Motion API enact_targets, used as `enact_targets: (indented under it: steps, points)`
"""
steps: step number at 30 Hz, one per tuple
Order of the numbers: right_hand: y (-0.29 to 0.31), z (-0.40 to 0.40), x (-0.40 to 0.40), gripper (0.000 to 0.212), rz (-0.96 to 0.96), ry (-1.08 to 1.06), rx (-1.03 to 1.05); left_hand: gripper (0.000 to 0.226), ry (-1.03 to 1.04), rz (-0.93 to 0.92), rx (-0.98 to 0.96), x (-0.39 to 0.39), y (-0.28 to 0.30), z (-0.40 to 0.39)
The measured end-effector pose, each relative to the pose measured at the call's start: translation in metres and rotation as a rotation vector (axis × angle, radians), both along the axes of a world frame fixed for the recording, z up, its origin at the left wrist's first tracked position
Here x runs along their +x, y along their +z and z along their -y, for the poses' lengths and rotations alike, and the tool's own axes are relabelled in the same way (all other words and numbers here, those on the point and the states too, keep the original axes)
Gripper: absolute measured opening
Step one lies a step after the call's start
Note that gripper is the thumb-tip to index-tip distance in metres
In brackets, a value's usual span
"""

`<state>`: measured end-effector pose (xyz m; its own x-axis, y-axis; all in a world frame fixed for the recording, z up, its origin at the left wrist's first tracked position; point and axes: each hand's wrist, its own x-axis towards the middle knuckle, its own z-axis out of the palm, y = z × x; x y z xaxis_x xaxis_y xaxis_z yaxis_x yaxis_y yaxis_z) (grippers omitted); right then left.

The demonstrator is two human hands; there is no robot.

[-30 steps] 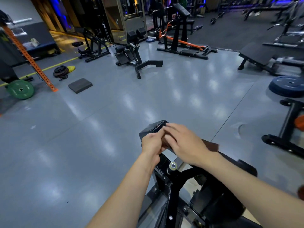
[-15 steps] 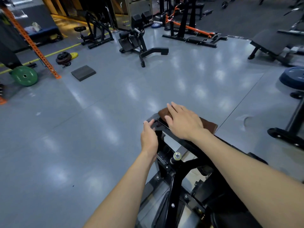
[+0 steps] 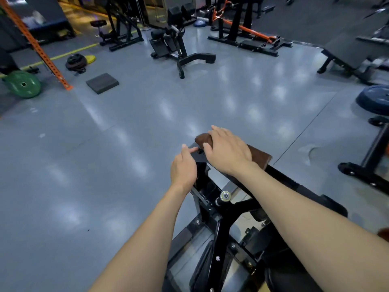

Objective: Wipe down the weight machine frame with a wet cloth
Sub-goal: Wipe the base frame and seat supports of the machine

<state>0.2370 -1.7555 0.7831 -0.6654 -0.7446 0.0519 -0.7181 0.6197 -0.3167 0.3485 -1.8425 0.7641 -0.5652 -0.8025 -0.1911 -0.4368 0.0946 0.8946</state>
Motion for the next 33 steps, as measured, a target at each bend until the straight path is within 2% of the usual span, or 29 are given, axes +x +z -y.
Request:
enact_targets:
  steps: [3,8,11,18,21,25,28,33]
  points:
    - [0.001,0.001,0.002,0.057,-0.011,0.035,0.022,0.061,-0.043,0.046,-0.072,0.001,0.001,0.0]
    - [0.003,-0.08,0.022,0.058,-0.026,0.013,0.018,0.058,-0.07,0.034,-0.112,0.002,-0.001,-0.004]
    - [0.005,-0.099,0.026,0.054,-0.014,-0.036,-0.003,0.061,-0.069,0.029,-0.119,0.001,-0.008,-0.004]
    - [0.001,-0.022,0.001,0.053,-0.01,-0.022,-0.025,0.06,-0.081,0.033,-0.169,-0.001,-0.019,-0.002]
    - [0.0,0.002,-0.004,0.053,-0.027,-0.004,-0.024,0.07,-0.075,0.035,-0.169,-0.004,-0.019,0.0]
    - [-0.004,-0.043,0.015,0.058,-0.058,0.022,-0.015,0.077,-0.056,0.042,-0.165,-0.002,-0.018,-0.003]
    - [-0.004,-0.093,0.028,0.058,-0.066,-0.057,-0.014,0.085,-0.03,0.019,-0.123,-0.003,-0.016,-0.007]
    - [0.0,-0.126,0.037,0.055,-0.041,-0.178,-0.009,0.078,-0.042,0.006,-0.099,-0.002,-0.015,-0.008]
